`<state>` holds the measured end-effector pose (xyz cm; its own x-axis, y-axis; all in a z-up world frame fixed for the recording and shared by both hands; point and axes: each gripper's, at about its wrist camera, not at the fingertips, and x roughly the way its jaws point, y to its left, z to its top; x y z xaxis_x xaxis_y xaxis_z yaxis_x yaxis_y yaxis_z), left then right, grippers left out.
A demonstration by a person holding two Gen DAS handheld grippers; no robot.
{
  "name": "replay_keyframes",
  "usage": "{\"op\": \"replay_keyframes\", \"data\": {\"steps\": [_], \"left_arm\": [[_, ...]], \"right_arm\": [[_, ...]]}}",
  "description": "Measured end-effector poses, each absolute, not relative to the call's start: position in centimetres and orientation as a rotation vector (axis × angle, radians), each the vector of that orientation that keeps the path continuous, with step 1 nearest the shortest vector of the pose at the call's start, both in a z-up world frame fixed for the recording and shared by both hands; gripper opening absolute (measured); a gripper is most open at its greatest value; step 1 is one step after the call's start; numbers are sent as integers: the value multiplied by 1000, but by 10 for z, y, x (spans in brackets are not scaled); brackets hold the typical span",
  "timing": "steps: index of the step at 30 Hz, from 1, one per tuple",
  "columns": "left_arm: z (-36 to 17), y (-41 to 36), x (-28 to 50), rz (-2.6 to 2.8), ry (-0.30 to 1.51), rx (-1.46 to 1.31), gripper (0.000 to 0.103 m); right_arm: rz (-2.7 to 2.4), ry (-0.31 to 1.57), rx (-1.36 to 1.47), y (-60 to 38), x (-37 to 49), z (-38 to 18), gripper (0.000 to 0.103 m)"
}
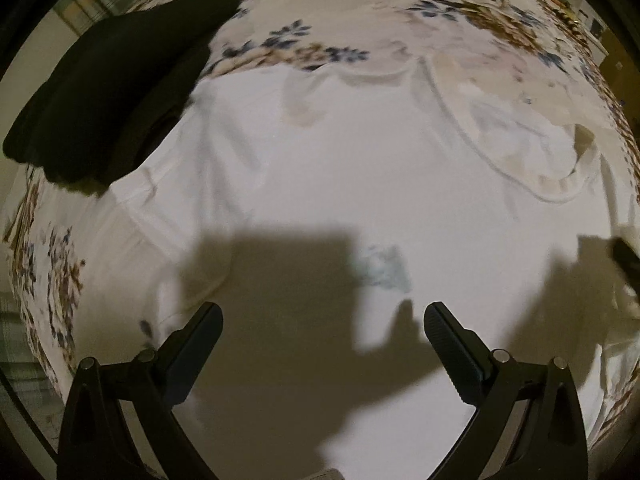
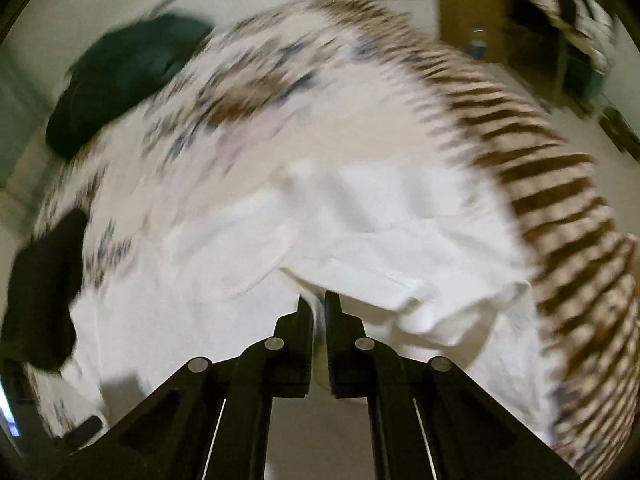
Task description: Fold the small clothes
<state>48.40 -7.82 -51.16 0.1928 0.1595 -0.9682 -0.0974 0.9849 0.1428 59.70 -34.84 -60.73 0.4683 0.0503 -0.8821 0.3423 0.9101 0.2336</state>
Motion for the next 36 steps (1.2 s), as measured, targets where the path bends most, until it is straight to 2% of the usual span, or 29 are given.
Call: {"op": "replay_keyframes", "data": {"steps": [3, 4, 6, 7, 8, 10, 15, 17, 20, 23, 25, 27, 29, 33, 34, 35, 36], "left_arm": [[-513, -65, 478, 189, 1373, 44, 103], [-512, -58, 476, 191, 1372, 36, 103], [-509, -46, 474, 196, 1366, 20, 103], [-508, -42, 472, 200, 1364, 12, 103], [-507, -36, 471, 205, 1362, -2, 103], [-506, -26, 470, 216, 1363, -26, 103], [-504, -6, 466, 253, 1352, -72, 103], [-505, -1, 466, 265, 1350, -77, 103], [-508, 0, 465, 264, 1360, -80, 103], [-510, -5, 463, 241, 1364, -58, 103], [-509, -10, 460, 221, 1357, -43, 103], [-508, -15, 458, 208, 1348, -23, 103], [-509, -20, 456, 199, 1341, -9, 103], [-514, -27, 455, 204, 1337, 6, 103], [-514, -27, 455, 208, 1336, 5, 103], [-514, -28, 454, 208, 1333, 7, 103], [-514, -29, 453, 207, 1331, 11, 103]], "right_arm": [[-44, 1224, 425, -312, 607, -634, 8], [5, 1261, 459, -310, 607, -637, 11], [106, 1260, 617, -321, 593, -627, 31], [124, 1216, 690, -332, 584, -618, 44], [132, 1152, 771, -346, 569, -607, 52], [43, 1043, 880, -382, 537, -587, 58], [-179, 1031, 866, -431, 502, -599, 58], [-182, 1079, 851, -422, 505, -614, 57], [-73, 1247, 846, -390, 496, -645, 57], [81, 1322, 874, -351, 469, -646, 57], [69, 1281, 878, -350, 440, -627, 57], [-21, 1158, 854, -367, 412, -599, 57], [-180, 1104, 709, -383, 402, -579, 57], [-308, 1160, 472, -382, 405, -591, 57], [-309, 1184, 433, -370, 408, -596, 54], [-310, 1215, 377, -359, 406, -605, 31], [-319, 1239, 331, -348, 406, -610, 15]]}}
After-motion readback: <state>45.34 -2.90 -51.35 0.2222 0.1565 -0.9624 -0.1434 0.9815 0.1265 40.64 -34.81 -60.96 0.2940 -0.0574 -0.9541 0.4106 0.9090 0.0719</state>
